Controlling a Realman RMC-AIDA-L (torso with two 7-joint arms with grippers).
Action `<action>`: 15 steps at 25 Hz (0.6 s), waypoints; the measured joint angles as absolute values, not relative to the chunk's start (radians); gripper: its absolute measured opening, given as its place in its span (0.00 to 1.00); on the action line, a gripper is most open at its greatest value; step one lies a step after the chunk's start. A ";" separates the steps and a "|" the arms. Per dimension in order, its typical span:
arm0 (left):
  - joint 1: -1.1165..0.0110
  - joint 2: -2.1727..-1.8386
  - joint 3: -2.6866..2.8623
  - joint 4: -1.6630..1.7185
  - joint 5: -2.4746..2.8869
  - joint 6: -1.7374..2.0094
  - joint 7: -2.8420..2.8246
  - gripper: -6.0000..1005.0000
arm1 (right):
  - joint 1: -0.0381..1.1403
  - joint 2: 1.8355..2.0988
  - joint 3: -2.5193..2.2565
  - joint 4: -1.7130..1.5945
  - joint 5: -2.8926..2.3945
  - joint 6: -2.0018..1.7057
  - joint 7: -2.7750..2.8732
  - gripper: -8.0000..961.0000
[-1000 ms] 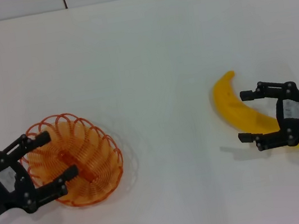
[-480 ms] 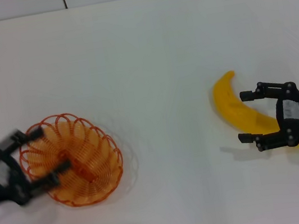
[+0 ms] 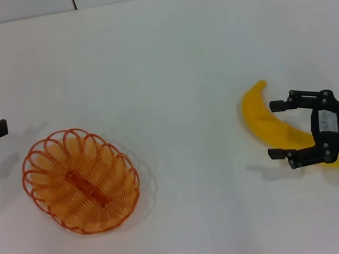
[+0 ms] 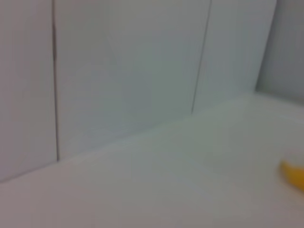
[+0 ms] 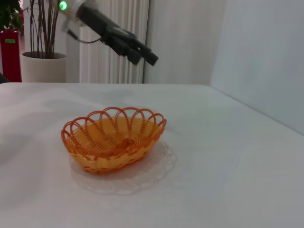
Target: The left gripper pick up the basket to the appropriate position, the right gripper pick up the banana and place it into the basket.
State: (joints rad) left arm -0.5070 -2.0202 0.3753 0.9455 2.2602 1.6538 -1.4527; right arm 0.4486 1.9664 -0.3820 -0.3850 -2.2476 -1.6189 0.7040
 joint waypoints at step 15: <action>-0.706 -2.036 0.606 1.081 2.624 1.689 -1.421 0.83 | 0.477 1.968 -0.384 -0.383 -2.255 -1.625 0.718 0.92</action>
